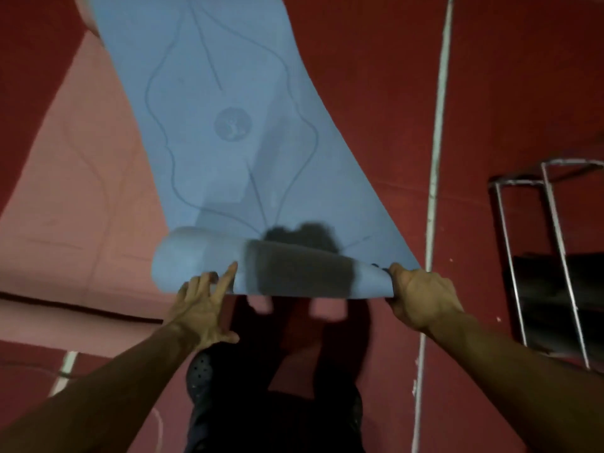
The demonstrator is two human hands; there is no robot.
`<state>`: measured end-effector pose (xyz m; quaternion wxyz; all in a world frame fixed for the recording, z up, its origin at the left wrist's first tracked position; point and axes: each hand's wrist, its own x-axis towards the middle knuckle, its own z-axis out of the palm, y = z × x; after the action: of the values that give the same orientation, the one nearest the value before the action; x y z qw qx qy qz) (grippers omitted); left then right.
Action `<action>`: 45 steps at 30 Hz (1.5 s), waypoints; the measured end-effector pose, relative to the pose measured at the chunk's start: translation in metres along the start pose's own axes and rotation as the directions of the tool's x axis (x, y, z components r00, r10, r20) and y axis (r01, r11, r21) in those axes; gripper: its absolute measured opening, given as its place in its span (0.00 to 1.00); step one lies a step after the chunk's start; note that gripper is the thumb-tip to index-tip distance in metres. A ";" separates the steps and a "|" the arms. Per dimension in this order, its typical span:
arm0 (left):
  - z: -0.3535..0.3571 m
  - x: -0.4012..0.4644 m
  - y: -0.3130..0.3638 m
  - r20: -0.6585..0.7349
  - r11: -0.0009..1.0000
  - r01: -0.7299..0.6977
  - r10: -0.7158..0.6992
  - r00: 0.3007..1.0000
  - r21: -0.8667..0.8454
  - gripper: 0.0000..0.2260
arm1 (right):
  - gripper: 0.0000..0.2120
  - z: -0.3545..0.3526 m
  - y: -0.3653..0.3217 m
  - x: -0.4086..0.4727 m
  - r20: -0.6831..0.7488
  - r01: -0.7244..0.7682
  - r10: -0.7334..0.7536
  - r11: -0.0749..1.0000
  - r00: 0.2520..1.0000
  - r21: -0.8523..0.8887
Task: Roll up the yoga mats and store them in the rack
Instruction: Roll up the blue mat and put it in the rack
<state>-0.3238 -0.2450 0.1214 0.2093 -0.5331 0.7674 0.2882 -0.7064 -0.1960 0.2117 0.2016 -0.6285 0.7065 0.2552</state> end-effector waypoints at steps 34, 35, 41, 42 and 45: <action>0.094 0.104 0.097 0.036 0.978 -0.171 0.177 0.984 -0.120 0.42 | 0.35 0.172 0.026 0.038 -0.132 0.044 -0.017 0.978 0.991 0.205; 0.090 0.104 0.096 0.062 0.983 -0.121 0.130 0.990 -0.140 0.42 | 0.36 0.165 0.028 0.033 -0.148 0.047 -0.020 0.981 0.989 0.186; 0.060 0.001 0.048 0.000 0.993 0.064 -0.065 0.998 -0.100 0.36 | 0.40 0.148 0.023 -0.059 -0.242 -0.011 0.055 0.984 0.969 0.179; 0.050 -0.029 0.045 -0.054 0.995 0.035 -0.040 0.998 -0.096 0.34 | 0.39 0.149 0.021 -0.081 -0.274 -0.014 0.068 0.981 0.959 0.196; 0.009 -0.121 0.044 -0.173 0.994 0.005 -0.023 0.985 -0.105 0.38 | 0.40 0.134 0.001 -0.152 -0.355 -0.007 0.082 0.978 0.931 0.207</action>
<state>-0.3229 -0.1430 0.2005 0.1153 -0.5718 0.7630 0.2785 -0.6929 0.0056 0.1986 0.1251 -0.6246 0.7680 0.0665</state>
